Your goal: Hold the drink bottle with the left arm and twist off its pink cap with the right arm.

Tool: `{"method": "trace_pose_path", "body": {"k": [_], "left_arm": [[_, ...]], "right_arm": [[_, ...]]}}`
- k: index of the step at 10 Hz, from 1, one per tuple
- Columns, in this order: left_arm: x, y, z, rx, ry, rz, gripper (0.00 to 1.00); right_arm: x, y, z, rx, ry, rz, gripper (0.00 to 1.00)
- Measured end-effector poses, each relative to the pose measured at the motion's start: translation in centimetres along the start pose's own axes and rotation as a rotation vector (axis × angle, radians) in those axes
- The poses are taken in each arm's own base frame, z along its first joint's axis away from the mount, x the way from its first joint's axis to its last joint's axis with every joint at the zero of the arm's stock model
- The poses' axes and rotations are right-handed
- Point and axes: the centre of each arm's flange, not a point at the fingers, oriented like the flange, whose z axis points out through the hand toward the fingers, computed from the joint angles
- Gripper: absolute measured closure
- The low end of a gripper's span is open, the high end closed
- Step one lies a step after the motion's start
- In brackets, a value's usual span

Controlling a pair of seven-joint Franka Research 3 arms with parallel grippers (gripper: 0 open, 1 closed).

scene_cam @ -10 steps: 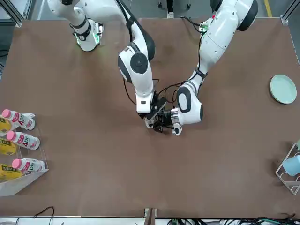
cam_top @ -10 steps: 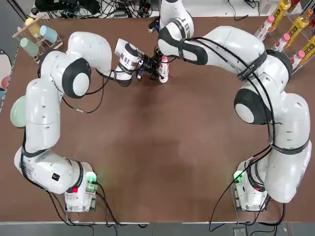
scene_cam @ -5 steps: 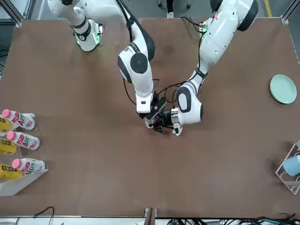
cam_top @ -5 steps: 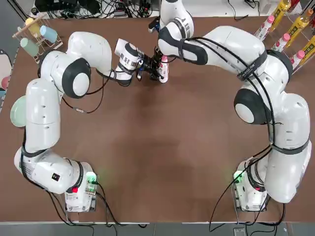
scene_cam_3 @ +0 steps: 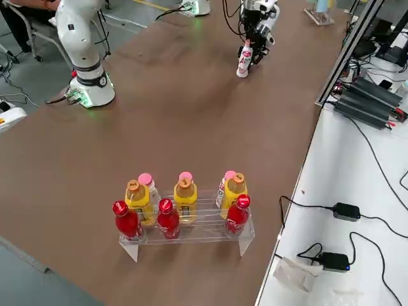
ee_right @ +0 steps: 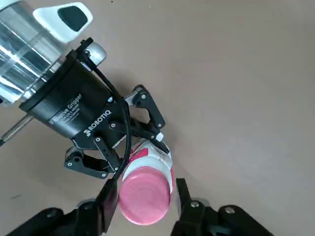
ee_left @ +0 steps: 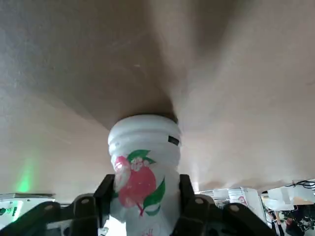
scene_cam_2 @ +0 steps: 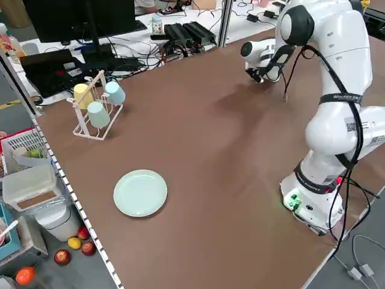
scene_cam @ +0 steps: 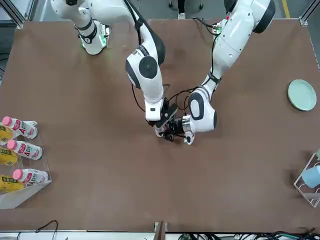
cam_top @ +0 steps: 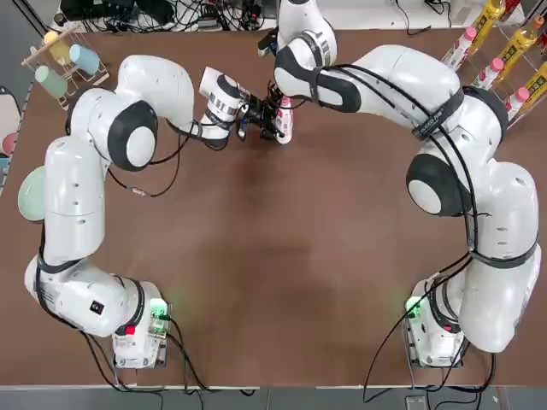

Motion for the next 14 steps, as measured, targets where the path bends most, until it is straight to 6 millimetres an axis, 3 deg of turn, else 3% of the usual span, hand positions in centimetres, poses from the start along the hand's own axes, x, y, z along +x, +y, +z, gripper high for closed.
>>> {"method": "trace_pose_path", "body": {"k": [2, 8, 14], "left_arm": [[-0.02, 0.02, 0.00, 0.000, 0.000, 0.000, 0.43], [0.01, 0.09, -0.08, -0.002, 0.001, 0.001, 0.43], [-0.06, 0.40, -0.19, -0.010, 0.002, 0.002, 0.43]], "right_arm": [[0.01, -0.03, -0.02, 0.001, 0.000, 0.003, 0.54], [0.04, -0.02, -0.04, 0.000, 0.003, -0.021, 0.55], [0.12, 0.74, -0.16, 0.000, 0.006, -0.304, 0.55]]}}
